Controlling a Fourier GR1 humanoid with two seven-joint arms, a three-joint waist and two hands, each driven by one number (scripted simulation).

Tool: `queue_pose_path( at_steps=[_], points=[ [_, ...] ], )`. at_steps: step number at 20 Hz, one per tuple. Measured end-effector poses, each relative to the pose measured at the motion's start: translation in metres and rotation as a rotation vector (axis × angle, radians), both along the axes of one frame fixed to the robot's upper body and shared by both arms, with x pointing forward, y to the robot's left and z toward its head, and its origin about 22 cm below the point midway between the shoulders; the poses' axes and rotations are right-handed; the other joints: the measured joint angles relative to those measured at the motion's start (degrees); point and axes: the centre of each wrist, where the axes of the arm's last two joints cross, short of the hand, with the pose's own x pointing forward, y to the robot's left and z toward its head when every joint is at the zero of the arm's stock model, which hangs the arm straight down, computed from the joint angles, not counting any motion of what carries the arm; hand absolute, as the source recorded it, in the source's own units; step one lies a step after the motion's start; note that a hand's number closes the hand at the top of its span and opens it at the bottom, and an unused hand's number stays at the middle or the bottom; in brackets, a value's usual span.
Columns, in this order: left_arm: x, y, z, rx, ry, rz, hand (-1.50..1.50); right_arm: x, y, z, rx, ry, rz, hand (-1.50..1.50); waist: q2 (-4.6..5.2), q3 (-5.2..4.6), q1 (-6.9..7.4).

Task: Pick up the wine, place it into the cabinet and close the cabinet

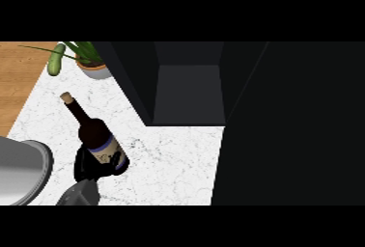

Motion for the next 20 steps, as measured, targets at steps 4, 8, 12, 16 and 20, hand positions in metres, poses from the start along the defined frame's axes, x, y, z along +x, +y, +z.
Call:
queue_pose_path(
  at_steps=[4, 8, 12, 16, 20],
  points=[
    [0.001, 0.000, 0.004, -0.011, -0.030, -0.017, 1.50, 0.001, 0.004, 0.000, 0.012, 0.003, 0.016, -1.50, -0.01, 0.00, 0.04],
    [0.006, -0.006, 0.012, -0.031, -0.045, -0.065, 1.50, 0.000, 0.002, 0.001, 0.008, 0.009, 0.008, -1.50, -0.08, 0.01, 0.14],
    [0.002, -0.021, 0.022, -0.028, -0.067, -0.118, 1.50, 0.001, 0.003, 0.003, 0.005, 0.012, 0.015, -1.50, -0.13, 0.04, 0.33],
    [0.005, -0.045, 0.041, -0.009, -0.084, -0.177, 1.50, 0.006, 0.004, 0.007, 0.015, 0.007, 0.018, -1.50, -0.17, 0.04, 0.45],
    [-0.002, -0.066, 0.060, -0.006, -0.092, -0.213, 1.50, 0.005, 0.006, 0.004, 0.020, 0.007, 0.021, -1.50, -0.16, 0.03, 0.39]
  ],
)
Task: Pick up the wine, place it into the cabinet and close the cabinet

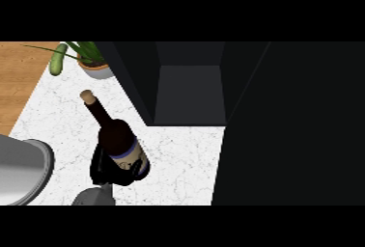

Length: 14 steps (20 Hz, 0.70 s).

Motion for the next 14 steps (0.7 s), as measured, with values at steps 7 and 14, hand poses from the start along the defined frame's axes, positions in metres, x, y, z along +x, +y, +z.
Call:
queue_pose_path(
  at_steps=[7, 14],
  points=[
    [-0.010, -0.047, 0.023, -0.014, 0.033, -0.016, 1.50, 0.002, -0.002, 0.000, 0.002, -0.003, 0.005, -1.50, 0.09, -0.01, -0.25],
    [-0.009, -0.075, 0.030, -0.041, 0.089, 0.010, 1.50, 0.000, -0.003, 0.000, -0.008, 0.006, 0.002, -1.50, 0.14, -0.03, -0.39]
  ],
)
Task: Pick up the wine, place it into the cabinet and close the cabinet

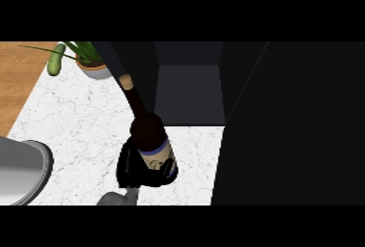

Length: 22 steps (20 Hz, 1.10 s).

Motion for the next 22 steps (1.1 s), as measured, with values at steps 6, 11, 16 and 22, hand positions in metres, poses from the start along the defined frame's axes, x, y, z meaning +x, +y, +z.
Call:
queue_pose_path(
  at_steps=[6, 11, 16, 22],
  points=[
    [0.004, -0.014, -0.018, 0.010, 0.036, 0.034, 1.50, 0.003, -0.003, -0.001, -0.008, -0.001, 0.000, -1.50, 0.06, -0.02, -0.16],
    [0.018, -0.023, -0.022, 0.012, 0.036, 0.039, 1.50, 0.003, -0.005, -0.003, -0.011, 0.005, -0.003, -1.50, 0.09, -0.02, -0.29],
    [0.036, -0.028, -0.018, 0.019, 0.008, 0.040, 1.50, 0.004, -0.002, -0.006, 0.004, 0.010, 0.016, -1.50, 0.09, -0.02, -0.29],
    [0.059, -0.035, -0.010, 0.034, -0.007, 0.051, 1.50, 0.007, -0.002, -0.002, 0.009, 0.004, 0.016, -1.50, 0.14, -0.02, -0.50]
  ],
)
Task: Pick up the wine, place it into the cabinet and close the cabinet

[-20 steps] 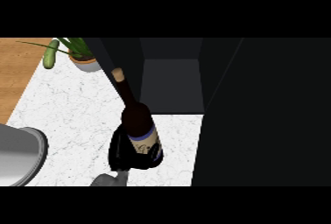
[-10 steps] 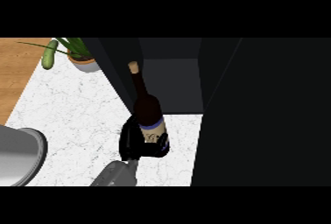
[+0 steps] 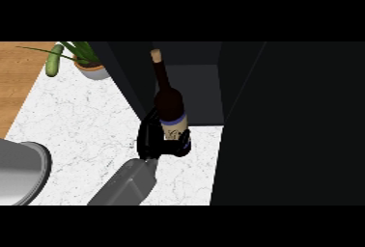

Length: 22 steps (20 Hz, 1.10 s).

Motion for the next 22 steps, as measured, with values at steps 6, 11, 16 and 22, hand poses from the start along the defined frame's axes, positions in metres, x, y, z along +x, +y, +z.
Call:
queue_pose_path(
  at_steps=[6, 11, 16, 22],
  points=[
    [0.023, -0.006, 0.011, 0.007, 0.010, 0.028, 1.50, 0.002, -0.003, -0.009, 0.014, -0.002, 0.015, -1.50, 0.08, 0.01, -0.31],
    [0.041, -0.004, 0.015, -0.001, 0.021, 0.055, 1.50, 0.003, -0.003, -0.003, 0.013, -0.003, 0.017, -1.50, 0.17, -0.02, -0.58],
    [0.056, -0.006, 0.027, 0.009, 0.010, 0.066, 1.50, 0.004, -0.006, -0.006, 0.015, -0.012, 0.011, -1.50, 0.14, -0.05, -0.42],
    [0.080, -0.007, 0.047, 0.019, 0.010, 0.078, 1.50, 0.003, -0.006, -0.010, 0.018, -0.019, 0.021, -1.50, 0.26, -0.03, -0.77]
  ],
)
